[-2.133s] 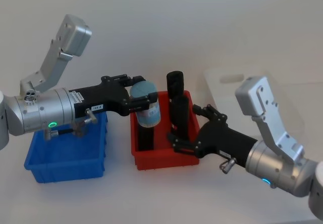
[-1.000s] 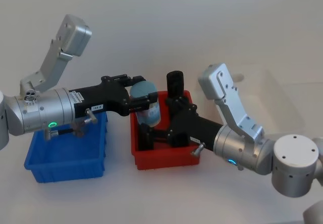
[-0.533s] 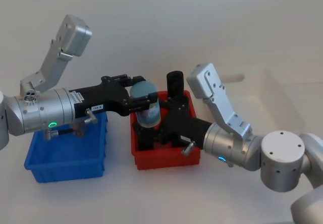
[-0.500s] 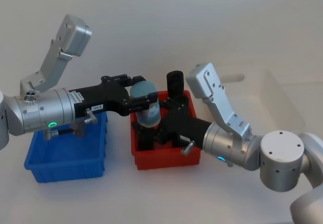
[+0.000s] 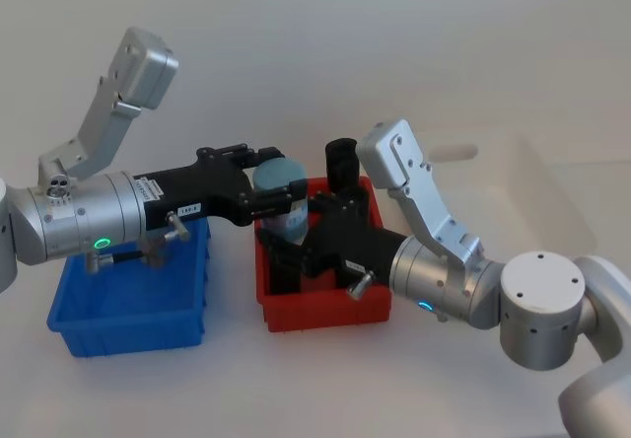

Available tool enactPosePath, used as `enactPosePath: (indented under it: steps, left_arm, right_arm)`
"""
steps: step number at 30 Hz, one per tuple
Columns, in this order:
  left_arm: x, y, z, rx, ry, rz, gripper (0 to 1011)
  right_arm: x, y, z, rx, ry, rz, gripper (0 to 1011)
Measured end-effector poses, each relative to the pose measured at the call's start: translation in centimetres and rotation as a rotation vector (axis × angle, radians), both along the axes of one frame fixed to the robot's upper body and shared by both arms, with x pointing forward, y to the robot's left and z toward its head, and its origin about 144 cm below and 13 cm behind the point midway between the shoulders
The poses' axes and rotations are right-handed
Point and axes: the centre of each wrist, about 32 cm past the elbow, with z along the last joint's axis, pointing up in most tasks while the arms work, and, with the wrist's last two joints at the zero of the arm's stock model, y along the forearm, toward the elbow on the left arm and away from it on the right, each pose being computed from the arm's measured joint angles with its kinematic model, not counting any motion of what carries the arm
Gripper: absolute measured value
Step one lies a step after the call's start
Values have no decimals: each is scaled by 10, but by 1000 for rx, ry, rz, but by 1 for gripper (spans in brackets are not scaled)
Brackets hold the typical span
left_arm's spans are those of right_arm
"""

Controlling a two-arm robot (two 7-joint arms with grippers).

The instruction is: Pick the cotton swabs from the blue box and place them into the white box.

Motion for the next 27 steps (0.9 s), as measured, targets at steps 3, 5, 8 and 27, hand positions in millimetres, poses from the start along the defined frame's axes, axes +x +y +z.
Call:
enactPosePath:
  steps: [3,5,8,27]
  left_arm:
    - [0,0,0,0,0,-1,738]
    - [0,0,0,0,0,-1,795]
    - [0,0,0,0,0,-1,885]
    - [0,0,0,0,1,-1,1004]
  right_arm:
    - [0,1,0,2,-2,-2,646]
    - [0,1,0,3,-2,-3,646]
    - [0,0,1,4,-3,-7,646]
    - [-12,-16,0,27,-12,-113,646]
